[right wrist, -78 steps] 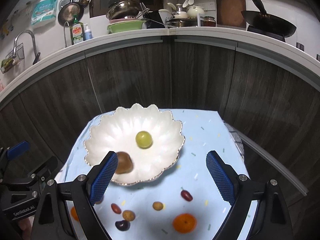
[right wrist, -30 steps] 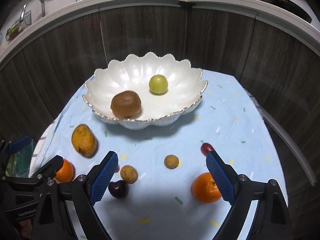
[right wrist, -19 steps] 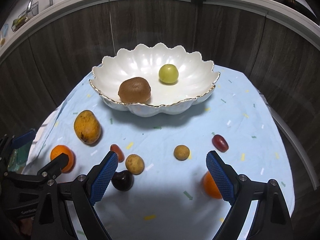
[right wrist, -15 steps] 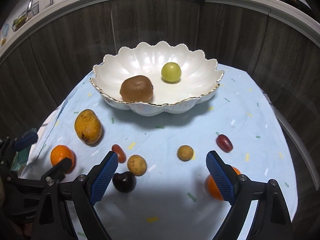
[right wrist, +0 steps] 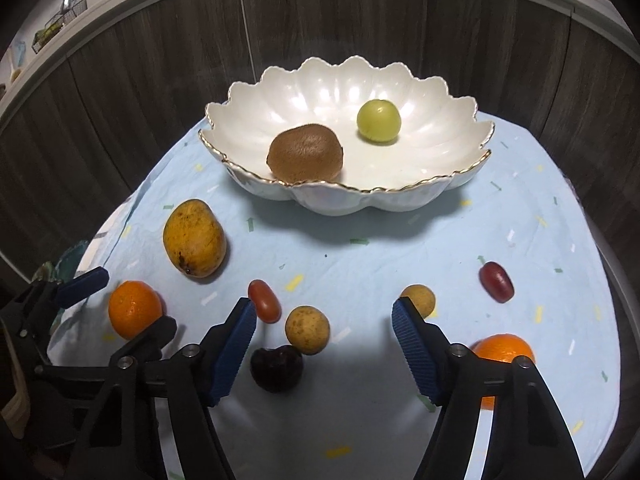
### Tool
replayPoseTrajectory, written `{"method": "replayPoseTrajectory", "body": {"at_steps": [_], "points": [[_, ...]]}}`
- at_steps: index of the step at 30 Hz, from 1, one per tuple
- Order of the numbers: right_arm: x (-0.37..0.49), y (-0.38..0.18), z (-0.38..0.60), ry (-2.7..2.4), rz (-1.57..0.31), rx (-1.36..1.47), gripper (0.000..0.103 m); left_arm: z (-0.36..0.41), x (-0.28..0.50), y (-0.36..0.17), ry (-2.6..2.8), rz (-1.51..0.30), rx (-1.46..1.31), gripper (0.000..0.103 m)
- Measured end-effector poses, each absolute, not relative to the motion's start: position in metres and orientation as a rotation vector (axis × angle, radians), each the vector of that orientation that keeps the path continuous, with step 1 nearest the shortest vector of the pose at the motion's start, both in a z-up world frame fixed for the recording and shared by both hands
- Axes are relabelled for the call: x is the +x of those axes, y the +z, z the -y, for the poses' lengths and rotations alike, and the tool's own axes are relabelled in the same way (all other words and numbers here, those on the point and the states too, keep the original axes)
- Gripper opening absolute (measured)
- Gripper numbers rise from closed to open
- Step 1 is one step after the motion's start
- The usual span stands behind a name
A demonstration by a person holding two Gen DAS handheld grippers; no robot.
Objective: Organize fruits
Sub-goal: 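Grasp the mandarin orange with the left tool while the right tool grasps a small potato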
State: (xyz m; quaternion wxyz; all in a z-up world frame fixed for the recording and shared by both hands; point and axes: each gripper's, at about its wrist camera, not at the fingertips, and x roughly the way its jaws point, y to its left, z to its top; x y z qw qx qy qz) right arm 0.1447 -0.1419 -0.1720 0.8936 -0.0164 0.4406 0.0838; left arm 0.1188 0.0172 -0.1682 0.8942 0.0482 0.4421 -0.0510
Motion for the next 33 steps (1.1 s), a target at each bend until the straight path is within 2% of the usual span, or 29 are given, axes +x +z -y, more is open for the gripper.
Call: {"method": "replayPoseTrajectory", "body": {"at_steps": [5,12,18,21,24,26,33], "points": [[0.151,-0.177,0.140,0.173,-0.941,-0.030,0.063,-0.019,0.123,-0.176,-0.121,-0.953,0.078,0.070],[0.158,-0.186,0.142,0.172,-0.968,-0.004,0.058,-0.021,0.123,-0.180,-0.120,-0.958,0.064,0.069],[0.159,-0.187,0.145,0.203,-0.999,0.052,0.042,-0.019,0.122,-0.179,-0.133,-0.954,0.064,0.063],[0.158,-0.188,0.146,0.218,-1.010,0.076,0.039,-0.016,0.121,-0.178,-0.144,-0.951,0.069,0.059],[0.157,-0.189,0.146,0.247,-1.016,0.105,0.031,-0.014,0.121,-0.178,-0.152,-0.948,0.070,0.049],[0.156,-0.189,0.145,0.250,-1.014,0.105,0.030,-0.015,0.121,-0.177,-0.146,-0.945,0.073,0.045],[0.152,-0.188,0.144,0.256,-1.005,0.106,0.027,-0.016,0.121,-0.175,-0.151,-0.951,0.064,0.044]]}}
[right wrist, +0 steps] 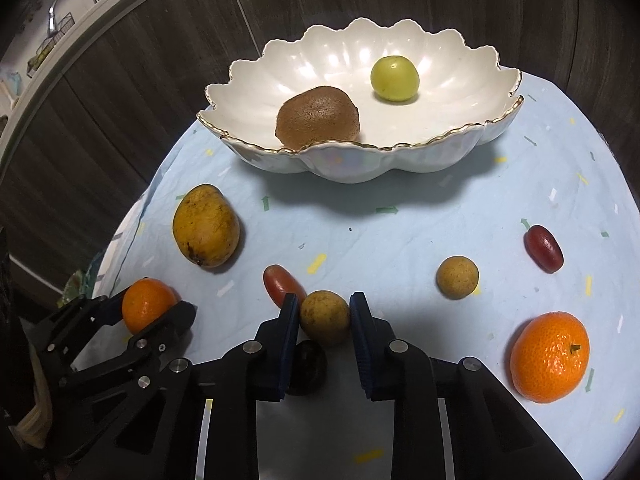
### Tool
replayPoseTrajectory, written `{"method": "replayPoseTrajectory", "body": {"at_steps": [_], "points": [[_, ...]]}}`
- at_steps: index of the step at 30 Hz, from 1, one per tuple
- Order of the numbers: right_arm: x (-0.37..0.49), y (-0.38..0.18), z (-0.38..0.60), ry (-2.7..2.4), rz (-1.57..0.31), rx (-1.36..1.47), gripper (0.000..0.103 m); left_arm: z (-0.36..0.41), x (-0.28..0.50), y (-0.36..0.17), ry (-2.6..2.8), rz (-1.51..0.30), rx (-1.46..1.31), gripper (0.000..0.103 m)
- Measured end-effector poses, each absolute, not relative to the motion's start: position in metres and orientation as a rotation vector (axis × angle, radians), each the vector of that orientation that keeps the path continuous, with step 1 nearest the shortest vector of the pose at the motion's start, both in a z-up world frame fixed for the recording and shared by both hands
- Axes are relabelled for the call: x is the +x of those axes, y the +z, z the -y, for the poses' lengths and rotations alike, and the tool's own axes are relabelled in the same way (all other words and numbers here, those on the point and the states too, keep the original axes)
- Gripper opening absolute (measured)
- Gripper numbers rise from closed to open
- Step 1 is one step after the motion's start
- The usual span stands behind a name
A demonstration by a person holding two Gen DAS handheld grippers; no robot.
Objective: Organize fruits
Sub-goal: 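Grasp the mandarin orange with the left tool while the right tool grasps a small potato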
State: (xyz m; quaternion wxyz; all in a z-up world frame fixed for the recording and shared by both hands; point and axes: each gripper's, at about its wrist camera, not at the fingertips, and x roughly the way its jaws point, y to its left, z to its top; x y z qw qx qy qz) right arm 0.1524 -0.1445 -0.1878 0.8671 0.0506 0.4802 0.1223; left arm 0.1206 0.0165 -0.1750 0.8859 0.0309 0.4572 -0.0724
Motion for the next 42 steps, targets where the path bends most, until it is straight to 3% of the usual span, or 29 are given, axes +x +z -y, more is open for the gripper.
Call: {"method": "replayPoseTrajectory", "body": {"at_steps": [42], "points": [[0.136,-0.078,0.172,0.188,-0.745,0.078,0.027,0.001,0.131,-0.069,-0.147,-0.773,0.036,0.043]]}}
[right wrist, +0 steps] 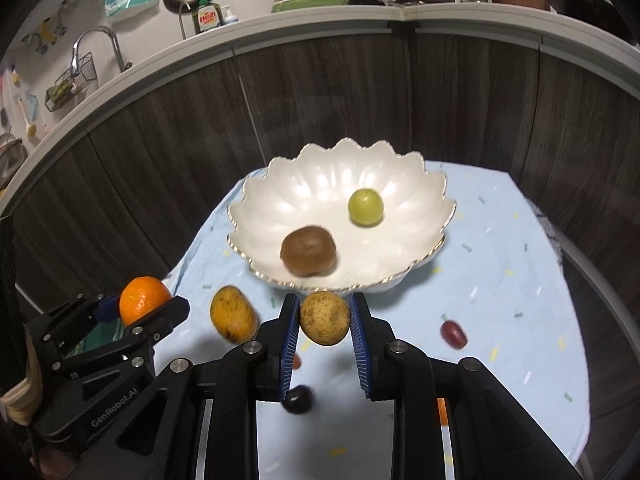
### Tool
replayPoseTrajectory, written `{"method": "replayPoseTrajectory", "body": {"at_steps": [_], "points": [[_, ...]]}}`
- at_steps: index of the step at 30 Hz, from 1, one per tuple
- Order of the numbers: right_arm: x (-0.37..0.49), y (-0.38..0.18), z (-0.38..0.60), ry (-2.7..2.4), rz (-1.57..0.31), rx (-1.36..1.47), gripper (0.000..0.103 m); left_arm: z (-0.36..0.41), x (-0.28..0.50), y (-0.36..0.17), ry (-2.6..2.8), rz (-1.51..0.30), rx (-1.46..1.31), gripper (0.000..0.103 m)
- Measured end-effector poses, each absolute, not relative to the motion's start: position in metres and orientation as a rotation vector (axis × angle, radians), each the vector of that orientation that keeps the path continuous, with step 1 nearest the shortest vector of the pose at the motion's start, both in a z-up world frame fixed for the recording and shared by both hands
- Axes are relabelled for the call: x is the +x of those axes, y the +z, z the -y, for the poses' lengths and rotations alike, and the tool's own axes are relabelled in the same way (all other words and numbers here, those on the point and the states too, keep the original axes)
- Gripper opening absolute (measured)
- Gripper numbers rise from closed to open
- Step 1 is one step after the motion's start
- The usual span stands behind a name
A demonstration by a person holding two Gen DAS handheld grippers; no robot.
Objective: Organize fruits
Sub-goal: 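Grasp the mandarin orange with the left tool while the right tool grasps a small potato, then carry the mandarin with the left tool while the right tool carries the potato over the bowl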
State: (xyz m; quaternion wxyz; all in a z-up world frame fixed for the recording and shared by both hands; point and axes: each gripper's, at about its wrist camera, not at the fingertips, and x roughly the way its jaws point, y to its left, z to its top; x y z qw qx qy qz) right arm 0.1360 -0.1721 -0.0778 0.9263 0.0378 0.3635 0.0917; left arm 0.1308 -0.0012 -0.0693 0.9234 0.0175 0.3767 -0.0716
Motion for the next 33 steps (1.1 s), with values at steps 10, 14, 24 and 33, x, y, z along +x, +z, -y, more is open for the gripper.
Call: {"method": "replayPoseTrajectory", "body": {"at_steps": [10,14,24,33], "points": [[0.156,-0.061,0.184,0.151,-0.705,0.062,0.027,0.003,0.157,-0.052,-0.160,-0.738,0.035,0.043],[0.164,-0.056,0.187,0.140,-0.693,0.061,0.027,0.005,0.168,-0.048,-0.163,-0.736,0.033,0.043],[0.190,-0.049,0.199,0.104,-0.672,0.052,0.027,0.012,0.197,-0.043,-0.166,-0.727,0.054,0.043],[0.213,-0.050,0.208,0.073,-0.670,0.043,0.027,0.015,0.226,-0.042,-0.161,-0.724,0.059,0.043]]}}
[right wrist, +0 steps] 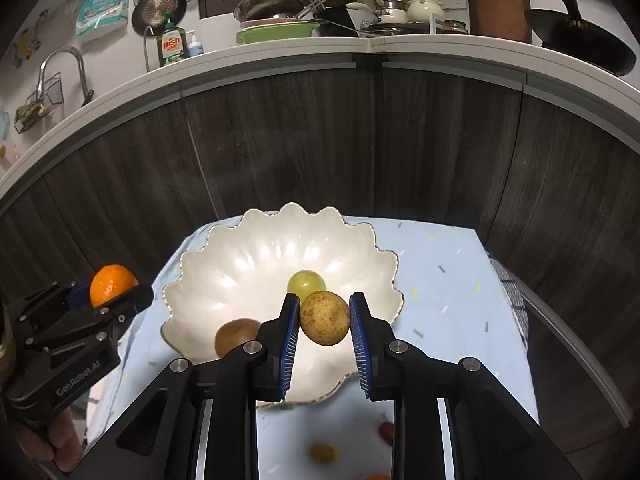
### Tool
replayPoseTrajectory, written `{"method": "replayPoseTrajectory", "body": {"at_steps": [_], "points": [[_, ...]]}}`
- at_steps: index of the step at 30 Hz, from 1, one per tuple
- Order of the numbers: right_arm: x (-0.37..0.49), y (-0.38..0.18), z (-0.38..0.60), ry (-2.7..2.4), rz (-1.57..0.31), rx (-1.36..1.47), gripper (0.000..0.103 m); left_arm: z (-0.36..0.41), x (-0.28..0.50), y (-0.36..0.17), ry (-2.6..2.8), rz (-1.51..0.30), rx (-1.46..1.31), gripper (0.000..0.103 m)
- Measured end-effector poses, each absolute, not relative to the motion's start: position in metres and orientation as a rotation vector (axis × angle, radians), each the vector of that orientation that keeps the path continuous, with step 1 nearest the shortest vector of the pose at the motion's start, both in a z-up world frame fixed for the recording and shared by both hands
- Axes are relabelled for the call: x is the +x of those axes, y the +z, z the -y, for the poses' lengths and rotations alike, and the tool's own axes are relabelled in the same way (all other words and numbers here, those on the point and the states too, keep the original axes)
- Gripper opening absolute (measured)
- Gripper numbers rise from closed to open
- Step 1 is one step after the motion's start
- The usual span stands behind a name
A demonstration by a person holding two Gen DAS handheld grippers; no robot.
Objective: Organize fruits
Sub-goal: 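Carry the mandarin with the left tool while the right tool carries the potato over the bowl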
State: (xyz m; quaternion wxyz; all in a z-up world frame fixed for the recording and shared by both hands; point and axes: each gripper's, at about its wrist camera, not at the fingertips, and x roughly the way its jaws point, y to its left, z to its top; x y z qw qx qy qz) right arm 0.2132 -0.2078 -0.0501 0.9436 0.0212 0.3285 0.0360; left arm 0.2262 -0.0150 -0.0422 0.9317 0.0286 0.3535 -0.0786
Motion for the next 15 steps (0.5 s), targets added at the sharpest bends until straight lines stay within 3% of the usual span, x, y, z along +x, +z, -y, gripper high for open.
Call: {"method": "replayPoseTrajectory", "body": {"at_steps": [15], "points": [[0.251,-0.068,0.214,0.053,-0.711,0.058,0.027,0.013,0.270,-0.063,-0.149,-0.755,0.059,0.043]]}}
